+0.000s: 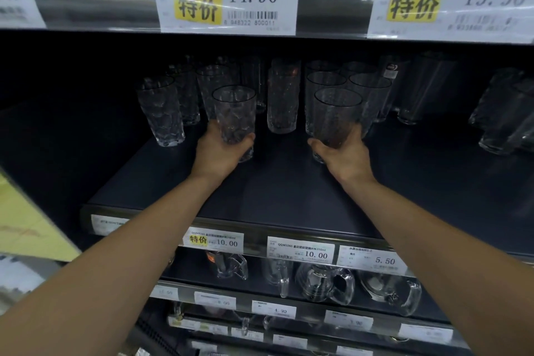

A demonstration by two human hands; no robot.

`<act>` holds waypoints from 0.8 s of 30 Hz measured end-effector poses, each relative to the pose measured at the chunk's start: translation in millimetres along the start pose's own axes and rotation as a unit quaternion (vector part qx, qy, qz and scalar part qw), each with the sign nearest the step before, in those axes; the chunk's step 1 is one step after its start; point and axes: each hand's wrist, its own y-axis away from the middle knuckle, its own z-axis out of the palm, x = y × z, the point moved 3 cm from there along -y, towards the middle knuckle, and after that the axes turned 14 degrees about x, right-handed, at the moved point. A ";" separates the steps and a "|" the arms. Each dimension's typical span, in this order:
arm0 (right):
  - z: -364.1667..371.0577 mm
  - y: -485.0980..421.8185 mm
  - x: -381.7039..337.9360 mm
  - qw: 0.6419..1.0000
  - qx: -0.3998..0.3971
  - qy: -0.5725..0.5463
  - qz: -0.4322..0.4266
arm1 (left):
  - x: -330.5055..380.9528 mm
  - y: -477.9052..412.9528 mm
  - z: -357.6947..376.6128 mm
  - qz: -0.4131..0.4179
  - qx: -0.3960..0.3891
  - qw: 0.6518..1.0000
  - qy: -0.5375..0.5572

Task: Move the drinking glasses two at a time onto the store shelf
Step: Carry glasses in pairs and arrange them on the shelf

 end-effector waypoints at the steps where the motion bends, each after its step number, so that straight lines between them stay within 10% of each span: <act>1: 0.9 -1.0 1.1 1.000 0.006 0.003 -0.004 | -2.4 -1.5 -2.9 0.001 0.009 1.000 -0.003; 24: 2.4 -0.7 0.6 0.999 -0.015 0.029 -0.011 | -35.2 -34.5 -38.1 0.034 0.083 0.992 -0.089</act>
